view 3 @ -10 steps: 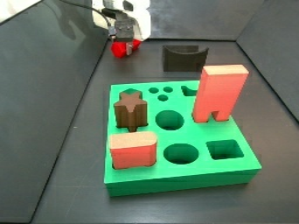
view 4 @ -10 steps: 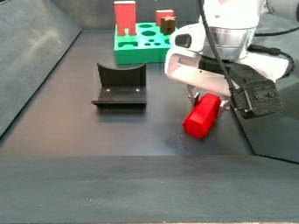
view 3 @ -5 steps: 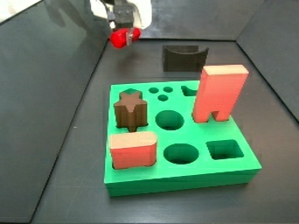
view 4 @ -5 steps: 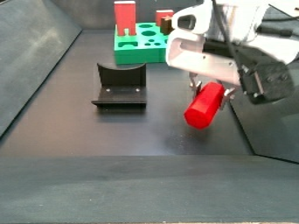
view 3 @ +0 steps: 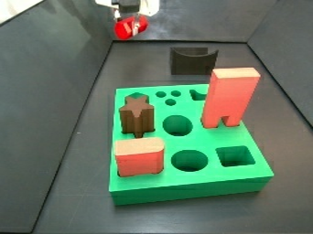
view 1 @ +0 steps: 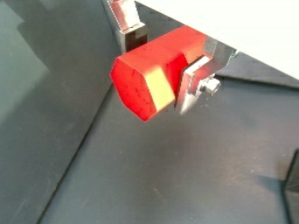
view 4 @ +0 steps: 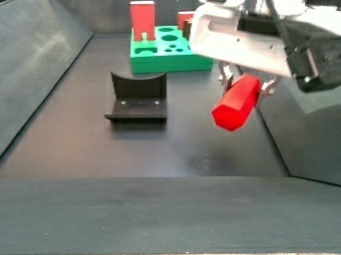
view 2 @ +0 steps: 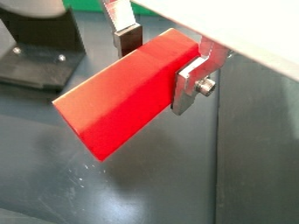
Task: Pick up the hexagon object. Move up. Place the hexagon object on the fixture. Regrasp the hexagon object. Move to above the board. Insert the hexagon object.
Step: Place the hexagon object on the fixture.
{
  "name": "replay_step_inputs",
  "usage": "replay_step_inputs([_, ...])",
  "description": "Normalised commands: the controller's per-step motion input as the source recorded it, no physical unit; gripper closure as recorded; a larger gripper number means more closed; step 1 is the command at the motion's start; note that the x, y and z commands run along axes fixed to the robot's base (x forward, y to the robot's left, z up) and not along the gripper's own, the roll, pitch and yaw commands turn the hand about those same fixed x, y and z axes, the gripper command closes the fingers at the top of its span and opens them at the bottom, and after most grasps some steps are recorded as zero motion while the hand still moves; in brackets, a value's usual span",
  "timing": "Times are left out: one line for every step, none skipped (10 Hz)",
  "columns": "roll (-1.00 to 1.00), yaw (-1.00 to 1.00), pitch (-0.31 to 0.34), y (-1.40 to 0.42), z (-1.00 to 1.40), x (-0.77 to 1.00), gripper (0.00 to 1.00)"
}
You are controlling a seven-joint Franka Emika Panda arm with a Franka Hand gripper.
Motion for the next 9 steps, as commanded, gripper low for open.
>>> replay_step_inputs([0.05,-0.02,0.039,0.01,1.00,-0.02,1.00])
replay_step_inputs([0.07,-0.03,0.050,0.01,1.00,-0.02,1.00])
replay_step_inputs([0.09,-0.02,0.054,0.01,1.00,-0.03,1.00])
replay_step_inputs([0.09,-0.01,0.060,0.01,1.00,-0.03,1.00])
replay_step_inputs([0.10,-0.01,0.068,0.01,0.97,-0.03,1.00])
replay_step_inputs([0.11,0.00,0.075,0.00,0.79,-0.02,1.00])
replay_step_inputs([0.10,0.01,0.080,0.00,0.65,-0.02,1.00])
replay_step_inputs([0.10,0.02,0.084,0.00,0.56,-0.01,1.00])
replay_step_inputs([0.10,0.02,0.098,0.01,0.33,0.00,1.00])
